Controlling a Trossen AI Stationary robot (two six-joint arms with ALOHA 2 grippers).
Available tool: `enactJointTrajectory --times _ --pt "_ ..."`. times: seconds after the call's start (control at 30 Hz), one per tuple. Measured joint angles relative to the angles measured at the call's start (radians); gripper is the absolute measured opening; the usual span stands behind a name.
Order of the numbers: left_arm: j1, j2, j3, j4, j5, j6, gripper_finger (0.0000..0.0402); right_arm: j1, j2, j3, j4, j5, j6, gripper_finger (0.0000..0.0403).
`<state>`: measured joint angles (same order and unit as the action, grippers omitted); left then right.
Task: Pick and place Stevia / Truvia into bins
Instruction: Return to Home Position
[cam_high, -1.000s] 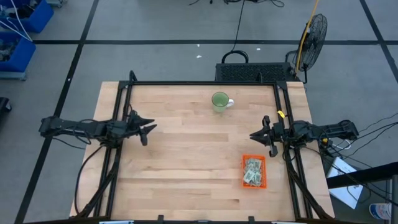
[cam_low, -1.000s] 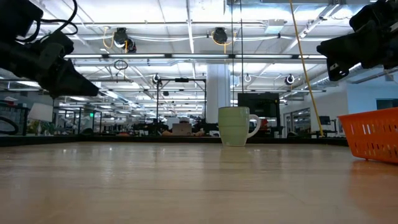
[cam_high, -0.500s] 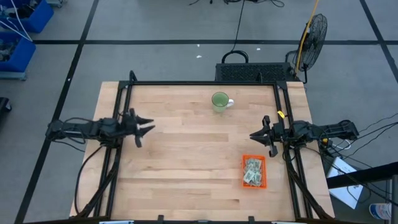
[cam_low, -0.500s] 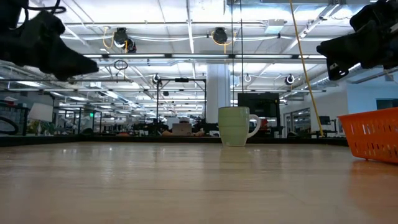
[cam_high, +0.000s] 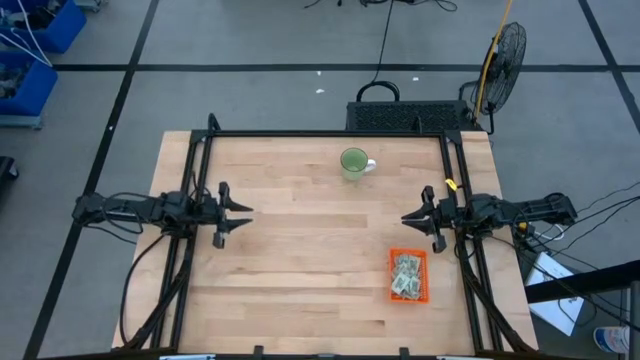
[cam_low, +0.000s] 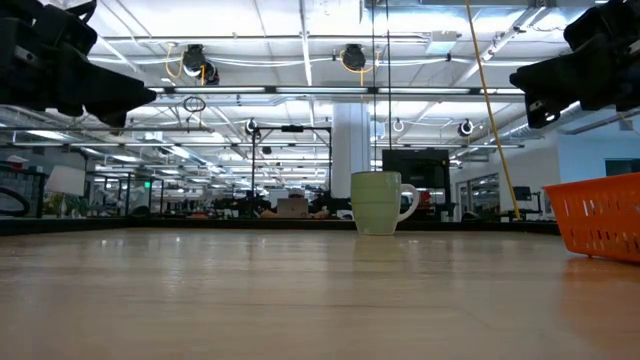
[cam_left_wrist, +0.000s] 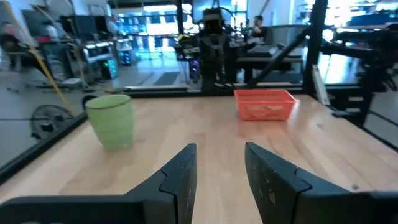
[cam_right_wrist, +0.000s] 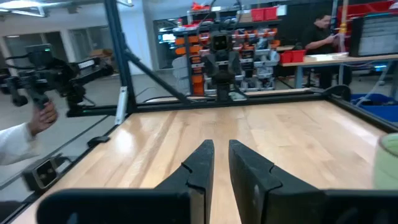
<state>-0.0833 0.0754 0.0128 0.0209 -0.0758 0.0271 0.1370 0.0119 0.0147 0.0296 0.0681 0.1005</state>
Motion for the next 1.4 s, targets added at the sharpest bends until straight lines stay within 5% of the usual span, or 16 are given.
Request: enactJointTrajectory --times 0.57,1.07,1.4 --pt "0.000 0.140 0.000 -0.009 0.024 -0.010 0.0143 0.000 0.093 0.000 -0.015 -0.066 0.015 0.0043" --pt "0.000 0.103 0.120 -0.186 -0.041 -0.048 0.0143 0.000 0.076 0.002 0.042 -0.066 0.025 0.0043" --pt "0.000 0.021 0.092 -0.106 -0.007 -0.003 0.0143 0.000 0.053 0.002 0.024 -0.070 -0.021 0.0043"
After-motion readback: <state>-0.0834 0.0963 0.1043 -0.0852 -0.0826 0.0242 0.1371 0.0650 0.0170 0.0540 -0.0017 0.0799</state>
